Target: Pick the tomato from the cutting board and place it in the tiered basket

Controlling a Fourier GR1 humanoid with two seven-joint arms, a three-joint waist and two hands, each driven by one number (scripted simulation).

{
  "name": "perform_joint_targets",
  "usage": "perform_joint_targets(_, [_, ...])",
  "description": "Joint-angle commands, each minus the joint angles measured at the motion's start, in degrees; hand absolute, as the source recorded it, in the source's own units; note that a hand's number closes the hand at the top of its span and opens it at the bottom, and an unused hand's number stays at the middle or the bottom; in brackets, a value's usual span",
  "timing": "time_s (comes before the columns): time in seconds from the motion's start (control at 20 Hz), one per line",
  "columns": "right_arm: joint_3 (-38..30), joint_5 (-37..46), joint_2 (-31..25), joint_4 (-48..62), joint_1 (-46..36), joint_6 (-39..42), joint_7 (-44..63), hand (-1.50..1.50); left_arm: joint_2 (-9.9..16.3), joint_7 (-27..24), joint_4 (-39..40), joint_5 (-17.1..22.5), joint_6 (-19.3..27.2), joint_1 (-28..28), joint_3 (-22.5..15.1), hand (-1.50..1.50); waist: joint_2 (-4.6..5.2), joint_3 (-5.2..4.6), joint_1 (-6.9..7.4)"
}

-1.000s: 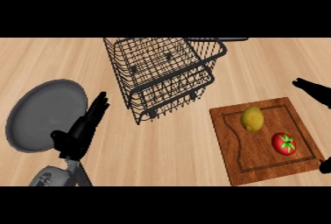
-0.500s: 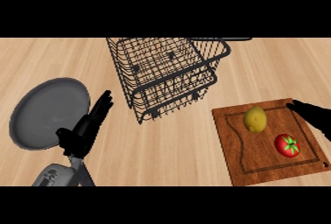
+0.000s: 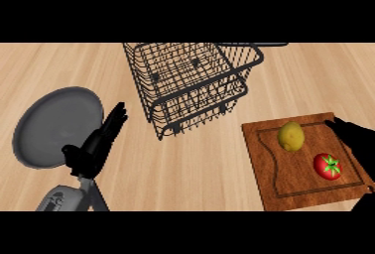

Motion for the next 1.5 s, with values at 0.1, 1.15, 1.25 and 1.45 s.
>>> perform_joint_targets(0.1, [-2.28,3.72,5.93,4.55,2.14,2.49,-3.21,-1.5,-0.11,-1.21,-1.39,-1.67,-1.97,2.2,1.93,0.0,-0.01,0.01,-0.04])
perform_joint_targets(1.15, [-9.05,22.93,16.98,25.77,5.02,-1.91,-24.17,-1.5,-4.44,-4.43,2.56,-6.34,-6.57,2.78,7.28,0.0,0.03,0.01,-0.04])
perform_joint_targets(1.25, [-8.74,25.58,20.12,26.11,2.26,-1.22,-22.73,-1.5,-4.3,1.51,-1.98,-5.81,-7.13,2.69,7.84,0.0,0.01,0.02,0.07])
perform_joint_targets(1.45, [-10.06,27.87,20.82,26.42,6.83,-3.67,-27.36,-1.5,-5.27,0.26,-0.4,-7.25,-7.75,1.46,8.4,0.0,-0.01,0.02,-0.12])
